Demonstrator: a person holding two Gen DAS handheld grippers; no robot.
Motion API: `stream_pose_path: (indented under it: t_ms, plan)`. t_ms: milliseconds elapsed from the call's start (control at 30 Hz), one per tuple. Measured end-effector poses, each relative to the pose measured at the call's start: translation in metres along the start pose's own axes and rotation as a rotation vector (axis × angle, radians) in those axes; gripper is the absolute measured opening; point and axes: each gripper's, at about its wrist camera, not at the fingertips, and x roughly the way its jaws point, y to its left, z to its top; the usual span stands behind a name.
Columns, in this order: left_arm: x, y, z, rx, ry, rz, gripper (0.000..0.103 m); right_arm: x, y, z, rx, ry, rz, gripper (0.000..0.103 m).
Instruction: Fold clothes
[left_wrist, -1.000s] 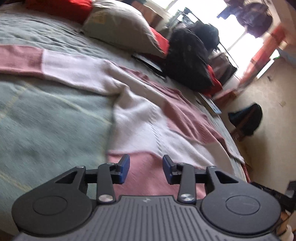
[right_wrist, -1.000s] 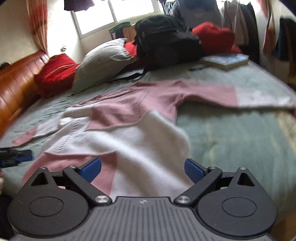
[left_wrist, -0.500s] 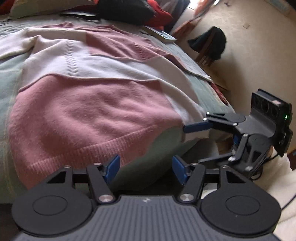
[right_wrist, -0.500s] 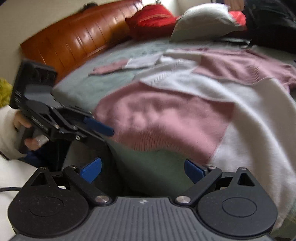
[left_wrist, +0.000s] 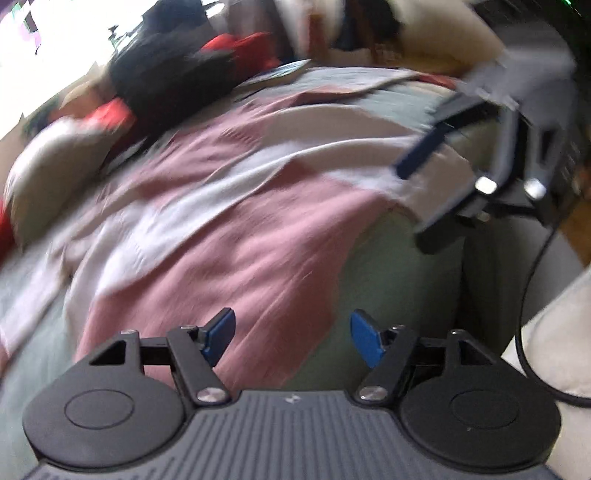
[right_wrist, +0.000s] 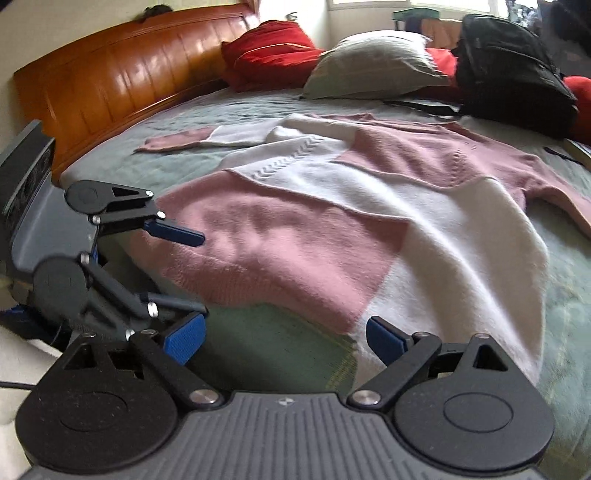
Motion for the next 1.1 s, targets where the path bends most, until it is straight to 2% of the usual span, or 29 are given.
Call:
stream_pose_path:
  t_ms: [100,133,233,333,433,600,767,1000,1100]
  plan:
    - [0.016,-0.026,0.001,0.219,-0.003,0.124,0.072,-0.004,-0.002,-0.003,0.007,-0.009,-0.013,0.097]
    - [0.018,-0.030,-0.001,0.263,0.000,0.155,0.074,-0.005,-0.003,-0.003,0.010,-0.012,-0.017,0.097]
    - [0.016,-0.030,-0.006,0.326,-0.003,0.193,0.074,-0.008,-0.005,-0.006,0.017,-0.021,-0.031,0.097]
    - [0.011,-0.022,-0.014,0.357,0.004,0.264,0.074,-0.012,-0.007,-0.009,0.024,-0.030,-0.044,0.097]
    - [0.004,-0.010,-0.016,0.315,-0.007,0.323,0.074,-0.016,-0.009,-0.011,0.031,-0.039,-0.057,0.097]
    - [-0.026,0.004,-0.012,0.203,-0.117,0.331,0.074,-0.011,0.001,-0.010,-0.002,-0.041,-0.076,0.097]
    - [-0.038,0.017,-0.006,0.135,-0.172,0.333,0.074,0.003,0.021,0.000,-0.115,-0.072,-0.243,0.097]
    - [-0.036,0.016,-0.005,0.110,-0.171,0.328,0.074,0.052,0.063,0.006,-0.309,-0.093,-0.297,0.098]
    - [-0.035,0.019,-0.004,0.097,-0.173,0.324,0.074,0.078,0.082,0.006,-0.409,-0.141,-0.457,0.097]
